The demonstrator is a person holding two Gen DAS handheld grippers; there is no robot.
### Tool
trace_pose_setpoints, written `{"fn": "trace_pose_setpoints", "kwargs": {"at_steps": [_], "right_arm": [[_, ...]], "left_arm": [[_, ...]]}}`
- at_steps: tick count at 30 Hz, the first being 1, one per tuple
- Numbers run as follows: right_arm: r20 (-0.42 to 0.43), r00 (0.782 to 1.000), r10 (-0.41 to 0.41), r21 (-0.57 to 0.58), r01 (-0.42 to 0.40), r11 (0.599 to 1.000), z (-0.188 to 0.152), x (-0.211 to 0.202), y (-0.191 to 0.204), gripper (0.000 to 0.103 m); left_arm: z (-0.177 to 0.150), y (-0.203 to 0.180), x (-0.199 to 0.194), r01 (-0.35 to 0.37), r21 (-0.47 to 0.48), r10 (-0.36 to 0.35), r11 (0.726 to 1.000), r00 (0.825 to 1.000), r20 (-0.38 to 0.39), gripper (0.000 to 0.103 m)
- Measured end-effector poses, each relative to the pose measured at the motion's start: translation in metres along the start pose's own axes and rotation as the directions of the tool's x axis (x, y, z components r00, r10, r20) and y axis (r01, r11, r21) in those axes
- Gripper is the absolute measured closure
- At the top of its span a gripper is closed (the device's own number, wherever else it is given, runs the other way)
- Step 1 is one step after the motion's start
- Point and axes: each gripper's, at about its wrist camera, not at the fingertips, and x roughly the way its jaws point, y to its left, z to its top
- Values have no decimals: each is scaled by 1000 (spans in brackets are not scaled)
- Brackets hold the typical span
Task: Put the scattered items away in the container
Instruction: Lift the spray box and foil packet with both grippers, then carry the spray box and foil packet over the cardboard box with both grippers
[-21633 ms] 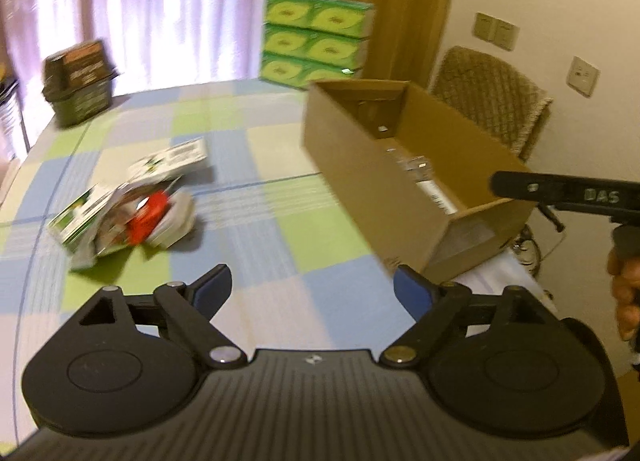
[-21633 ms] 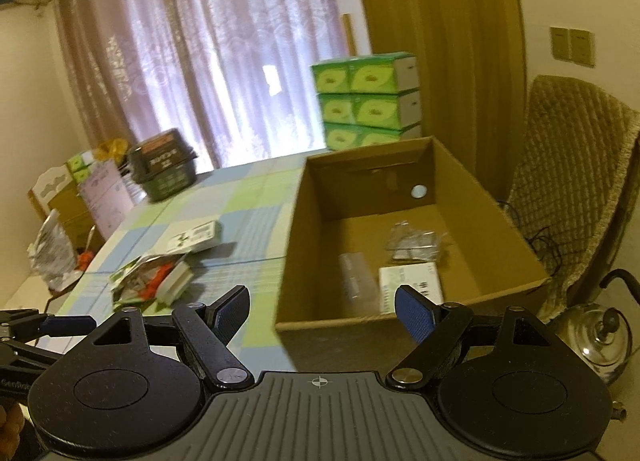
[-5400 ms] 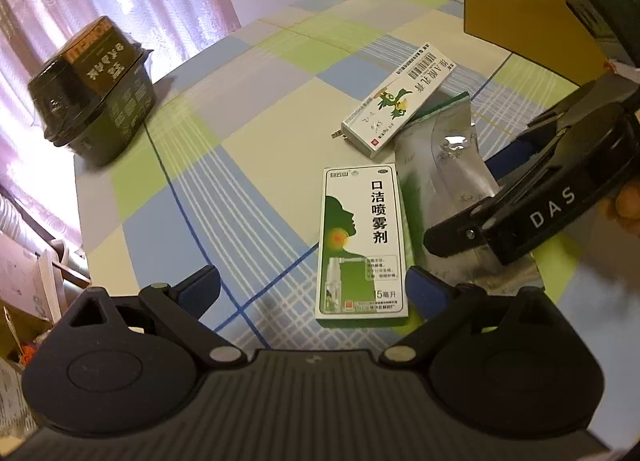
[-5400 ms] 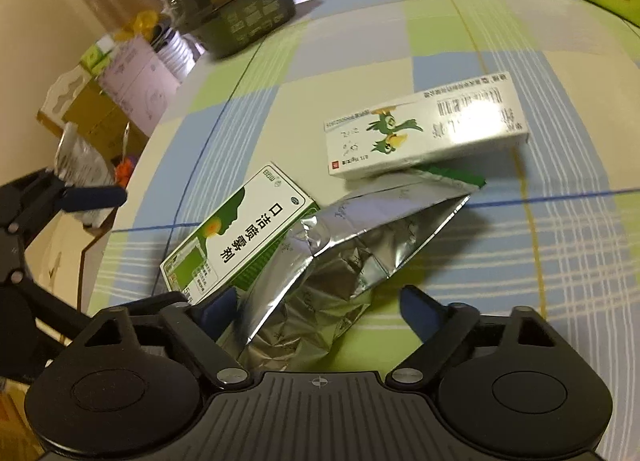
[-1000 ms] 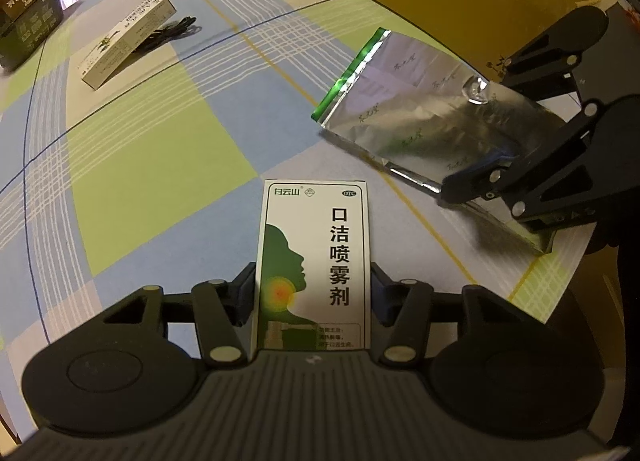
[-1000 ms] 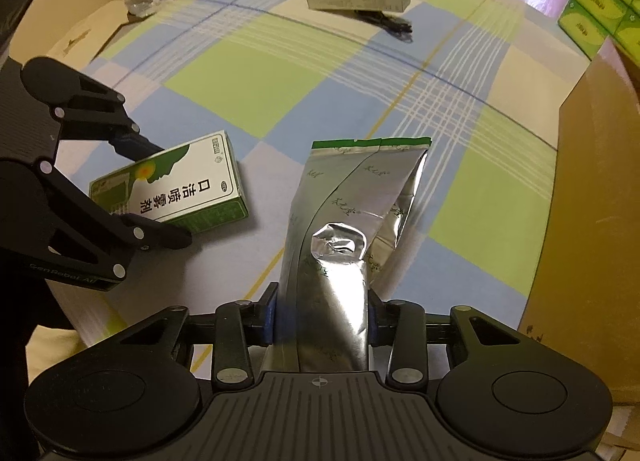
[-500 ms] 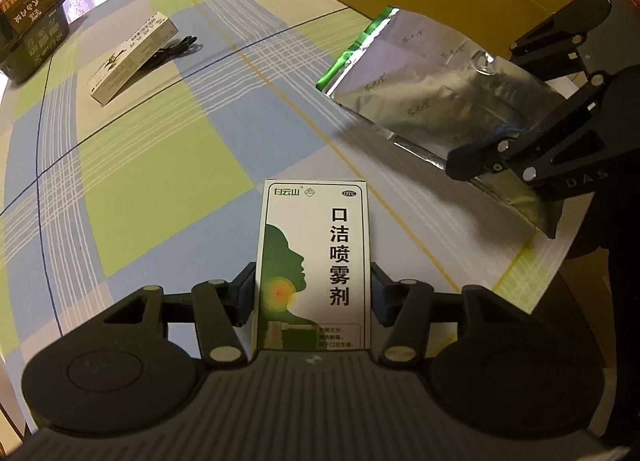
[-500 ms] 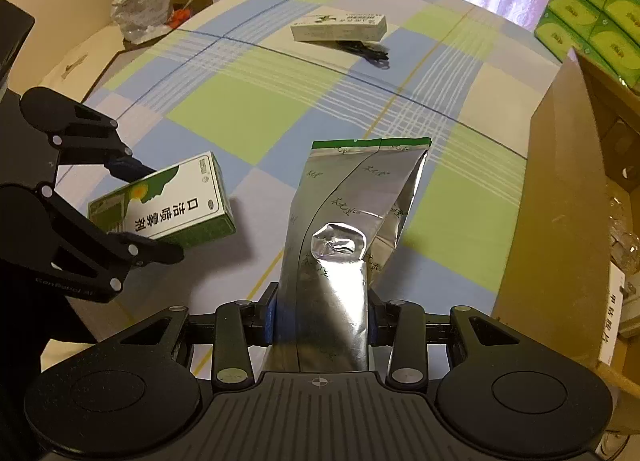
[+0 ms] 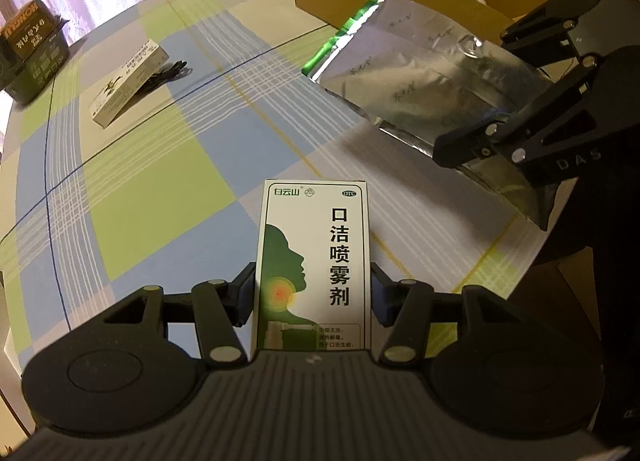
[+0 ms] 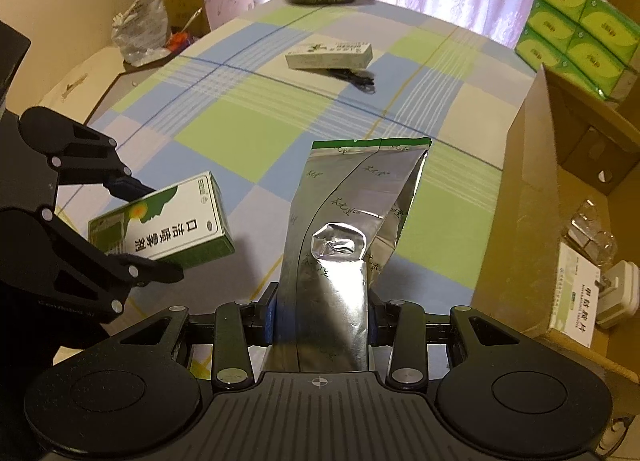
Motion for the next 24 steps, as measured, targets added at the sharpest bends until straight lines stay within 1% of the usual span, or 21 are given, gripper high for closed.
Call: {"fn": "trace_pose_setpoints", "kwargs": {"at_steps": [7, 14, 24], "right_arm": [[35, 999, -2, 1, 1, 1000, 3, -17, 1, 61], [76, 997, -9, -9, 10, 1000, 13, -38, -2, 61], [149, 988, -43, 16, 41, 999, 30, -74, -24, 61]], "left_arm": [[9, -9, -13, -11, 20, 11, 1000, 1000, 21, 52], [23, -16, -25, -35, 60, 33, 998, 999, 41, 52], [59, -24, -48, -62, 114, 51, 991, 994, 96, 52]]}}
